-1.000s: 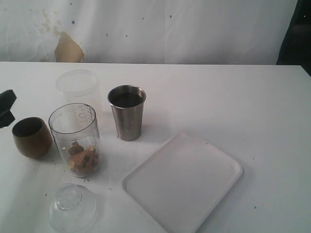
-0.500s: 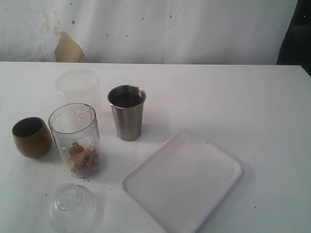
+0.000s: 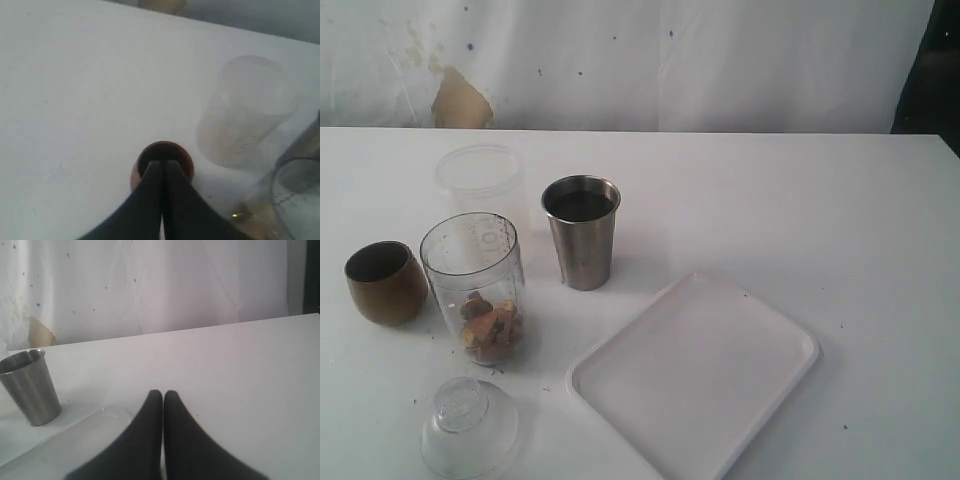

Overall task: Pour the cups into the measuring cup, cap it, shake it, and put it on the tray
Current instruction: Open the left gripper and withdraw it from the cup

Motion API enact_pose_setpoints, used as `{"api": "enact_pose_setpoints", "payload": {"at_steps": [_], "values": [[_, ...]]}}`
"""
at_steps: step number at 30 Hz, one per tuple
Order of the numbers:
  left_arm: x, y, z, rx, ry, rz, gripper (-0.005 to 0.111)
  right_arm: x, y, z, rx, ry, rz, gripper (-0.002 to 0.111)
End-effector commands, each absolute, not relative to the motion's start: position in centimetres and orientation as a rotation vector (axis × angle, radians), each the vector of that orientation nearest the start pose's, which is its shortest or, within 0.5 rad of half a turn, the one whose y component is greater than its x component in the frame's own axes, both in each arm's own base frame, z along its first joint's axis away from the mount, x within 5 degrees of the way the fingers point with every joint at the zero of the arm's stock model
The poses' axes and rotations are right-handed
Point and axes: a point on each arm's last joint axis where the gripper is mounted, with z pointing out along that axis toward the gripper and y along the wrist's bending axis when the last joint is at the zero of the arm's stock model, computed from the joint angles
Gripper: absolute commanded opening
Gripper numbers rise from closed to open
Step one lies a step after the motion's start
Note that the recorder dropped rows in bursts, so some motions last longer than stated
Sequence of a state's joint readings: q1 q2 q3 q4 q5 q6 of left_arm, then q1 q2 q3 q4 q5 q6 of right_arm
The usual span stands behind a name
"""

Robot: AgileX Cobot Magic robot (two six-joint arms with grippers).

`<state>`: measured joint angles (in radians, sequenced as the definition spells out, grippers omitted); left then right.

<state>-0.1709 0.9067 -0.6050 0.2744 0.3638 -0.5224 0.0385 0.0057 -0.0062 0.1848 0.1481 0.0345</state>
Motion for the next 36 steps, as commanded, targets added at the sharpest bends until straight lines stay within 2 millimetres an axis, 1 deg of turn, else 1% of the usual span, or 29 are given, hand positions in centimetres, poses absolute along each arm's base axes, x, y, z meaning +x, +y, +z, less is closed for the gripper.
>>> {"api": "enact_pose_setpoints", "payload": {"at_steps": [1,3,7,11,15,17,19,21,23,25,28,31,33,34,36], "values": [[13.8,-2.5,30.3,-0.100,1.989,-0.247,0.000,5.6,0.5,20.1,0.125,1.623,0.220,0.000],[11.9,-2.4,30.1,-0.098,1.892,-0.312,0.000,5.6,0.5,20.1,0.125,1.623,0.220,0.000],[9.3,-2.0,27.8,-0.112,1.769,-0.403,0.000,5.6,0.5,20.1,0.125,1.623,0.220,0.000],[7.7,-1.9,25.9,-0.122,1.625,-0.489,0.000,5.6,0.5,20.1,0.125,1.623,0.220,0.000],[6.5,-1.7,23.3,-0.075,1.548,-0.483,0.000,5.6,0.5,20.1,0.125,1.623,0.220,0.000],[6.1,-1.6,22.1,-0.055,1.543,-0.460,0.000,5.6,0.5,20.1,0.125,1.623,0.220,0.000],[5.7,-1.4,21.5,-0.054,1.549,-0.439,0.000,5.6,0.5,20.1,0.125,1.623,0.220,0.000],[5.4,-1.2,21.5,-0.071,1.548,-0.422,0.000,5.6,0.5,20.1,0.125,1.623,0.220,0.000],[5.3,-1.0,22.2,-0.082,1.530,-0.413,0.000,5.6,0.5,20.1,0.125,1.623,0.220,0.000],[5.2,-0.8,22.5,-0.107,1.547,-0.387,0.000,5.6,0.5,20.1,0.125,1.623,0.220,0.000],[5.3,-0.5,22.4,-0.144,1.555,-0.339,0.000,5.6,0.5,20.1,0.125,1.623,0.220,0.000],[5.4,-0.1,21.9,-0.211,1.551,-0.286,0.000,5.6,0.5,20.1,0.125,1.623,0.220,0.000],[5.5,0.1,21.3,-0.243,1.560,-0.254,0.000,5.6,0.4,20.1,0.126,1.613,0.219,0.000],[5.6,0.2,20.6,-0.260,1.576,-0.226,0.000,5.6,0.4,20.2,0.148,1.600,0.238,0.000],[5.6,0.3,20.2,-0.231,1.589,-0.173,0.000,5.6,0.3,20.9,0.181,1.526,0.265,0.000]]}}
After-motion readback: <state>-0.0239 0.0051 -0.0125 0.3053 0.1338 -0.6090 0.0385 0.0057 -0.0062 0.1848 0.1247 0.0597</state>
